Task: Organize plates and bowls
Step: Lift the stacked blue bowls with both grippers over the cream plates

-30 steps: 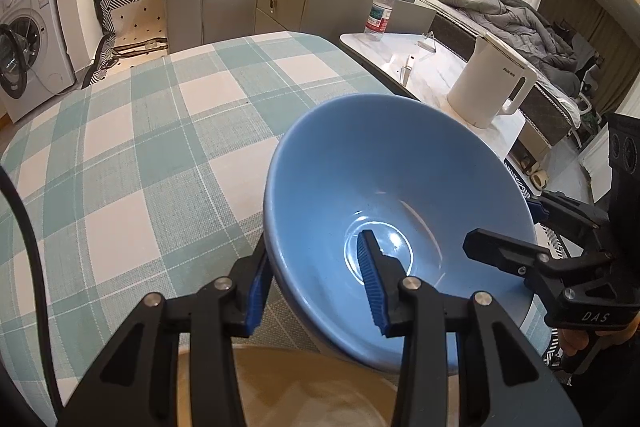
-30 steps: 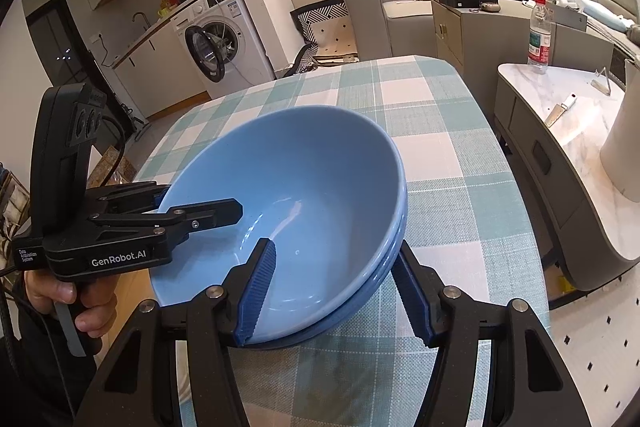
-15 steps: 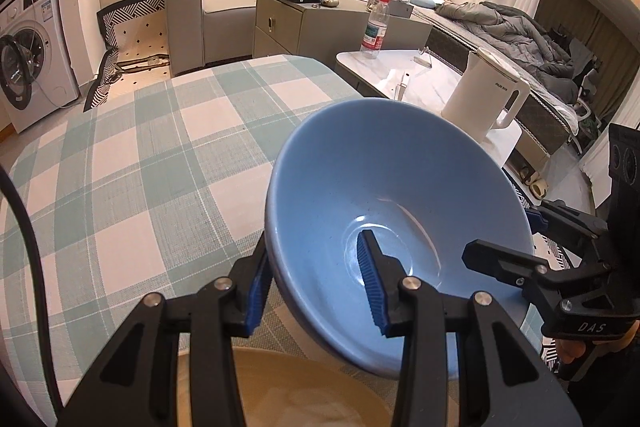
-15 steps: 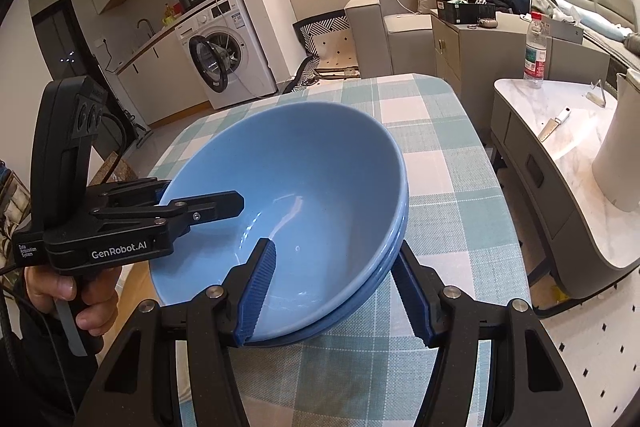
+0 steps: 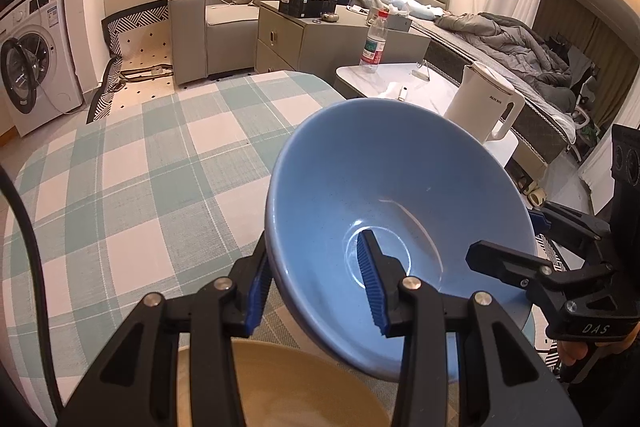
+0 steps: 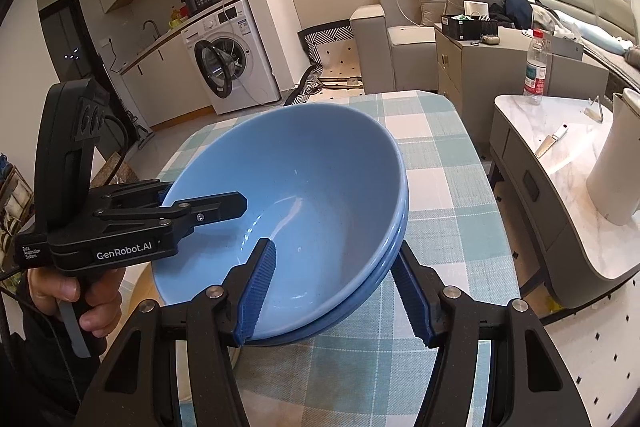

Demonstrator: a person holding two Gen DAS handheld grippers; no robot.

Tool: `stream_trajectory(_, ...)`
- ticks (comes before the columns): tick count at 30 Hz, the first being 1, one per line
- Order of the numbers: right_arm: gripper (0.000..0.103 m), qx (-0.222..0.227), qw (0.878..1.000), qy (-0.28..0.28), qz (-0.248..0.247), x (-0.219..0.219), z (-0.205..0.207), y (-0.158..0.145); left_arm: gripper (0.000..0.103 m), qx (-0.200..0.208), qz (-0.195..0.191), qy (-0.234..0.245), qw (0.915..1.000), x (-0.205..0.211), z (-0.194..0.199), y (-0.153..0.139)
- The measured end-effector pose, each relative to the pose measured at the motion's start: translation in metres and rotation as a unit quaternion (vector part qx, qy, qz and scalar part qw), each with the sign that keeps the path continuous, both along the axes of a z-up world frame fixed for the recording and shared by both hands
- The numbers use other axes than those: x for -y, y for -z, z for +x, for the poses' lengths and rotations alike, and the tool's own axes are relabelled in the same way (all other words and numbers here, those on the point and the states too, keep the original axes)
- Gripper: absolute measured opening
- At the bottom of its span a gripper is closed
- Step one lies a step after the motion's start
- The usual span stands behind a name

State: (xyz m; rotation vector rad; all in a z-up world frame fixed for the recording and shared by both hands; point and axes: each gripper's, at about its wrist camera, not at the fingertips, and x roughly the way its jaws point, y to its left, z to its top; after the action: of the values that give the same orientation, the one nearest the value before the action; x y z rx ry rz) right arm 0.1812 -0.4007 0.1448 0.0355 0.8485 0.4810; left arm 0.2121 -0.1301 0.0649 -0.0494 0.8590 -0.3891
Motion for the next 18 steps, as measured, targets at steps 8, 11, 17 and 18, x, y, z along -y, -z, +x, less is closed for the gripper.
stream_trajectory(8, 0.062, 0.009, 1.0, -0.012, 0.0, -0.007, -0.008, -0.011, 0.04, 0.012, -0.001, -0.01, 0.9999, -0.009, -0.012, -0.01)
stream_trajectory(11, 0.061, 0.012, 1.0, -0.018, -0.002, -0.012, -0.011, -0.014, 0.04, 0.017, -0.001, -0.016, 0.9997, -0.013, -0.017, -0.013)
stream_trajectory(17, 0.062, 0.019, 0.999, -0.031, -0.003, -0.02, -0.019, -0.021, 0.04, 0.025, -0.003, -0.027, 0.9993, -0.025, -0.026, -0.018)
stream_trajectory(18, 0.062, 0.021, 0.999, -0.033, -0.003, -0.022, -0.021, -0.022, 0.04, 0.027, -0.003, -0.028, 0.9992, -0.027, -0.028, -0.018)
